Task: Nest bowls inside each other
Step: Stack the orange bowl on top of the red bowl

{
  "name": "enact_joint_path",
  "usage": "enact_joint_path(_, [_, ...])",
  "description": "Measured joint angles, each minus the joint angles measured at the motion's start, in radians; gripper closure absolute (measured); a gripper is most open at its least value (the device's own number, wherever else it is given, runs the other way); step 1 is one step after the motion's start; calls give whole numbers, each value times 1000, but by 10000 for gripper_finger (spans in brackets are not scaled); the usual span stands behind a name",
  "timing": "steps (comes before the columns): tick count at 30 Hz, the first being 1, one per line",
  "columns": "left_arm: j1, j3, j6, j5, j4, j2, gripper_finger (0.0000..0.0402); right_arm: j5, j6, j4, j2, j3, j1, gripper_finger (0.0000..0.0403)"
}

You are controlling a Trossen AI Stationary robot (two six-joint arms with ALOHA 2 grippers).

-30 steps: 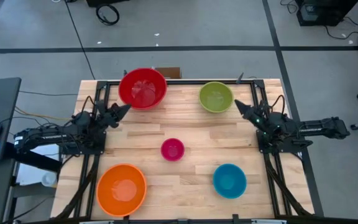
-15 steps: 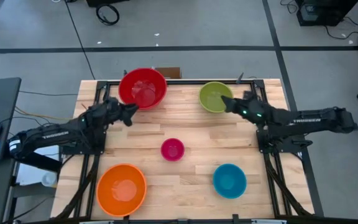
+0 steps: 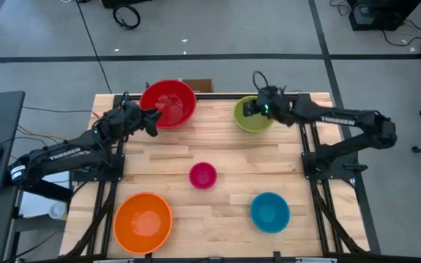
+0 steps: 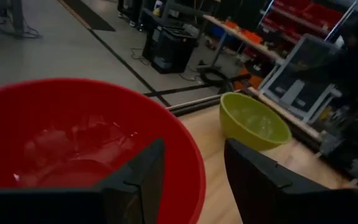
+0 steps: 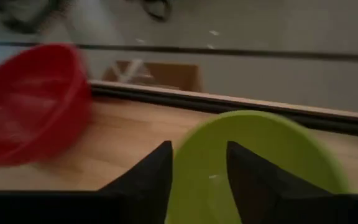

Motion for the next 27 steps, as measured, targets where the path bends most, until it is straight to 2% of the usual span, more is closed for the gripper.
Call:
enact_joint_path(6, [8, 23, 4, 3, -30, -3, 233, -326, 16, -137, 128, 133, -120, 208])
enact_joint_path(9, [-2, 23, 0, 80, -38, -2, 233, -421, -34, -134, 184, 162, -120, 208])
enact_joint_path(13, [-22, 22, -1, 292, -42, -2, 233, -468, -84, -137, 253, 193, -104, 209])
enact_joint_path(15, [-40, 22, -1, 356, -58, -2, 233, -479, -86, -125, 280, 209, -99, 209])
enact_joint_path(21, [-91, 22, -38, 365, -91, -2, 233, -493, -59, -66, 312, 218, -72, 209])
enact_joint_path(27, [-125, 22, -140, 366, -104, -2, 233, -481, -16, -50, 302, 219, -30, 209])
